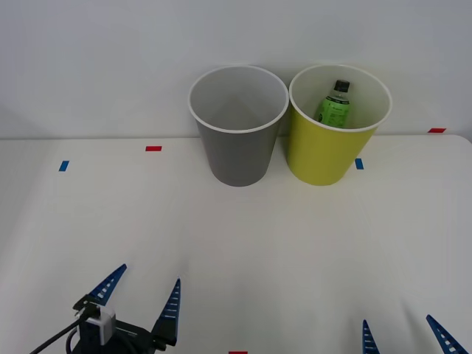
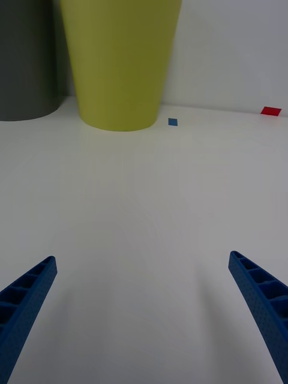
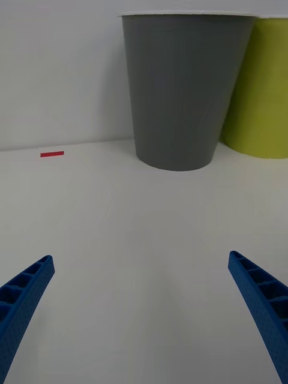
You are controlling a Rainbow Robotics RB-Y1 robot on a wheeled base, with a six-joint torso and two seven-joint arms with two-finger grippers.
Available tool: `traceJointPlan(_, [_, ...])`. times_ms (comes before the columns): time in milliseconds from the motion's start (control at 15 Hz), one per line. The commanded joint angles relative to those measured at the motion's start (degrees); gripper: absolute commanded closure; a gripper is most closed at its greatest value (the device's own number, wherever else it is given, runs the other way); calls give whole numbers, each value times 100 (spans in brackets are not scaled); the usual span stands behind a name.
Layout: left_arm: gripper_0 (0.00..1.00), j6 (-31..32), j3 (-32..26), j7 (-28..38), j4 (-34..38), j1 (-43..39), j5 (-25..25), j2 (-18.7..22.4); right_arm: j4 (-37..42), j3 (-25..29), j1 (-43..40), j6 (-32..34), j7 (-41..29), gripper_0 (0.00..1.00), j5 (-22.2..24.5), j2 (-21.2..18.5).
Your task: Put cans in the gray bin and PET bottles in the light green bin.
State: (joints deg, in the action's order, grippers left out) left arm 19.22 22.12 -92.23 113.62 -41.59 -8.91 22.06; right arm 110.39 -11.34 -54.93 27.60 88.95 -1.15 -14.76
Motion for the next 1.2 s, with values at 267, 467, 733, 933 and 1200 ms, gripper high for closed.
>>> traceJointPlan(267, [0,767,-94,-797,-191,-772,73,35,0,0,0,0,0,0,0,0])
traceJointPlan(467, [0,1005,-147,-823,-191,-1246,38,-97,0,0,0,0,0,0,0,0])
traceJointPlan(733, [0,1040,-367,-841,-191,-1563,29,-360,0,0,0,0,0,0,0,0])
traceJointPlan(933, [0,1092,-454,-876,-191,-1765,-6,-466,0,0,0,0,0,0,0,0])
traceJointPlan(1200, [0,1198,-481,-955,-191,-1879,20,-536,0,0,0,0,0,0,0,0])
